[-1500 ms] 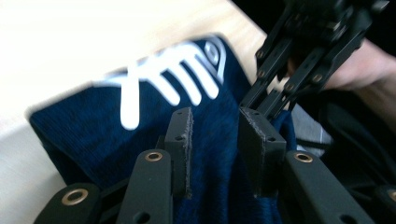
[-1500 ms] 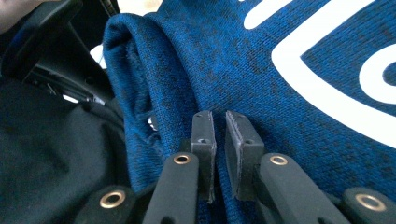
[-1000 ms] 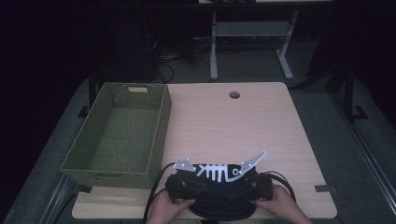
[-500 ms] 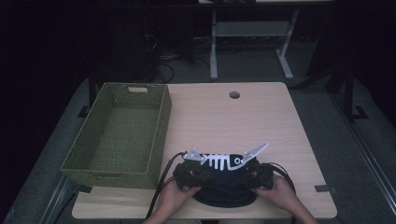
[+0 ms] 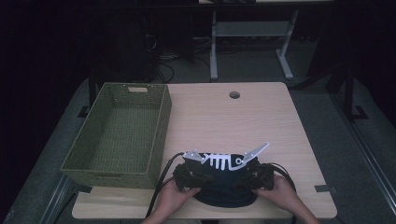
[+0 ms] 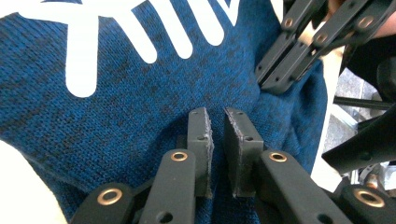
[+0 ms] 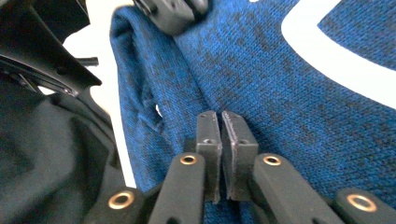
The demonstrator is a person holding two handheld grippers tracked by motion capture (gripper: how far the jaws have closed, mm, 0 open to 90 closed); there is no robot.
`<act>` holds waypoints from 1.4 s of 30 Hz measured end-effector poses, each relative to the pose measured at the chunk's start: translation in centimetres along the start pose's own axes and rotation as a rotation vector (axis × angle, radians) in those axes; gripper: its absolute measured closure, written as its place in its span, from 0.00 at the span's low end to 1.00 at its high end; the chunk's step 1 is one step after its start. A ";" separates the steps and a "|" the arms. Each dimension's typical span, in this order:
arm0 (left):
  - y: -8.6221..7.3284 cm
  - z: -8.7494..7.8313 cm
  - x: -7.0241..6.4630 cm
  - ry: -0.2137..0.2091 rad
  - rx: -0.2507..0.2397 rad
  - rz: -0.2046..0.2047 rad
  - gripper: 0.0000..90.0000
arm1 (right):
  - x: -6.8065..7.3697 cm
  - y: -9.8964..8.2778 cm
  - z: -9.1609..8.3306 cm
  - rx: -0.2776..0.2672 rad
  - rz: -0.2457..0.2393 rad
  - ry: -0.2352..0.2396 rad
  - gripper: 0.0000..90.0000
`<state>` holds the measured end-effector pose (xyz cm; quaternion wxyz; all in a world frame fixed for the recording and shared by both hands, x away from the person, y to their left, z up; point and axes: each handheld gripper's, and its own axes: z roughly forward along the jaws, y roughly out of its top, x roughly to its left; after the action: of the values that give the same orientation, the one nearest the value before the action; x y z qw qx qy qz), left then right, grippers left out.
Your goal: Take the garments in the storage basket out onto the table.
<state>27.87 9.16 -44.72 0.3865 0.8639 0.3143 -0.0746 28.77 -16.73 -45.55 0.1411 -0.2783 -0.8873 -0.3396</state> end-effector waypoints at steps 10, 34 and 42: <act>-0.5 0.4 -0.4 0.020 -0.001 0.035 0.90 | 0.6 3.5 -1.1 -0.166 0.021 -0.022 0.92; -0.7 0.5 -0.4 0.033 0.001 0.054 0.89 | -1.7 5.8 -0.3 -0.205 0.106 -0.091 0.93; -0.7 0.5 -0.3 0.027 -0.004 0.046 0.88 | -3.2 5.8 1.4 -0.160 0.134 -0.123 0.99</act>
<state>27.23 9.01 -45.43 0.3857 0.8710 0.2995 -0.0534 34.72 -13.47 -44.94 0.0863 -0.3677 -0.8437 -0.3815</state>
